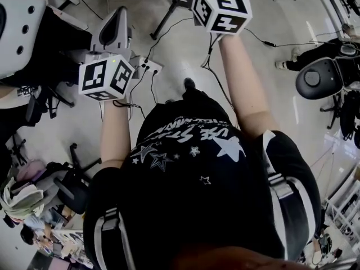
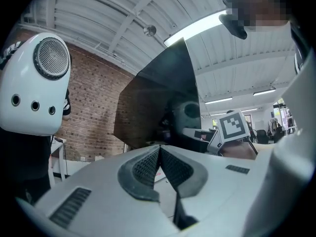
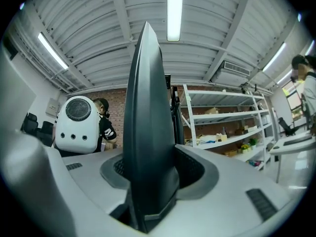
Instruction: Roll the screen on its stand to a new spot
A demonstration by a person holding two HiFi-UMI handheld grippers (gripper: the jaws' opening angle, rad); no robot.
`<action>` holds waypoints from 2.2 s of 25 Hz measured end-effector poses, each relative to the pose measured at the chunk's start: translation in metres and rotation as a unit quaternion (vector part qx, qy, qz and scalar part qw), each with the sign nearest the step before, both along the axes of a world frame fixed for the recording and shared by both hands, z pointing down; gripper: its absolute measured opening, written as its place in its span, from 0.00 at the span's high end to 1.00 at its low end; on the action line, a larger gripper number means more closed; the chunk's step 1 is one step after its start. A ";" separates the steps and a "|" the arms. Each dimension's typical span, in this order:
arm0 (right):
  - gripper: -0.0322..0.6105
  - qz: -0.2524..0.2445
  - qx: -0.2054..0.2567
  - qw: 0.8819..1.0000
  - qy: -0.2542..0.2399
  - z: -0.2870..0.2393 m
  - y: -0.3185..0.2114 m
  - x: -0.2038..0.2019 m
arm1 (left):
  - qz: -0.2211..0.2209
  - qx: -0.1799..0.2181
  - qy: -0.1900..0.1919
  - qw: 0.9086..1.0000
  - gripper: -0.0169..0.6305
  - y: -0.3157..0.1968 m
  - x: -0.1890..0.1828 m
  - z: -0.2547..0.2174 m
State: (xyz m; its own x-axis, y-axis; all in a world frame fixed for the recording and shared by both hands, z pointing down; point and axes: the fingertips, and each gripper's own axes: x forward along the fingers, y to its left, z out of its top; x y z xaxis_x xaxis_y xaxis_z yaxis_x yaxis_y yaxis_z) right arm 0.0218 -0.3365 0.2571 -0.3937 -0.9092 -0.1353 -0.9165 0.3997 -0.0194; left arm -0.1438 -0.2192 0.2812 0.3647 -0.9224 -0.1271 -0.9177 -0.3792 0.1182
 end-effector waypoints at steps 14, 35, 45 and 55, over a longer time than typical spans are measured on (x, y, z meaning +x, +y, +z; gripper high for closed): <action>0.64 0.026 0.012 1.000 -0.014 0.000 0.068 0.021 | 0.068 -0.009 0.009 0.998 0.96 0.027 0.000 0.014; 0.63 0.025 0.017 1.000 -0.001 -0.002 0.164 0.097 | 0.038 -0.001 0.012 0.999 0.95 0.085 0.068 0.001; 0.63 0.029 0.016 0.999 0.005 0.001 0.185 0.118 | 0.035 0.003 0.009 0.999 0.96 0.106 0.091 -0.001; 0.63 0.011 0.010 0.999 0.040 -0.003 0.194 0.118 | 0.033 0.008 0.002 0.999 0.96 0.121 0.102 -0.010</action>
